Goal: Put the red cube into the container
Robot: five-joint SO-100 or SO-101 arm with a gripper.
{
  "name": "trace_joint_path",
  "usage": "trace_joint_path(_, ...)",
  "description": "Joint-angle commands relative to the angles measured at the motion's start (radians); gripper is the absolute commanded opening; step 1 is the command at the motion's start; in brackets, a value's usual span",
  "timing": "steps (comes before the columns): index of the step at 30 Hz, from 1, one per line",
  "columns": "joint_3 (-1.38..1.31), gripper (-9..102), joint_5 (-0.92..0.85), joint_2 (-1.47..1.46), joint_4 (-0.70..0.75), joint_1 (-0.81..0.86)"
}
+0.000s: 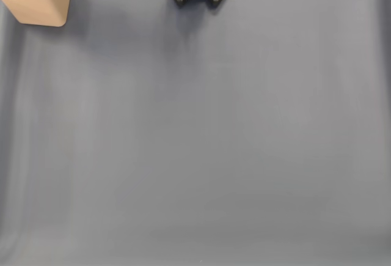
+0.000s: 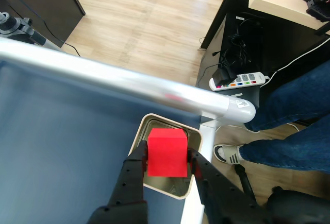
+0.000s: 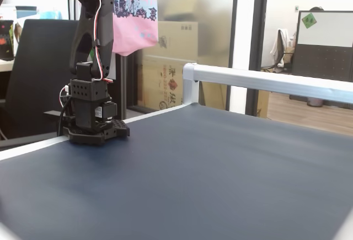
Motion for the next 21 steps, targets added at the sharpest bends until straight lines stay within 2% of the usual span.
trace_joint_path(1, -0.005, 16, 0.017, 0.026, -0.021, -0.011)
trace_joint_path(13, 0.003, 28, 0.074, 0.031, -0.048, -0.014)
trace_joint_path(21, 0.015, 31, 0.083, 0.034, -0.063, -0.018)
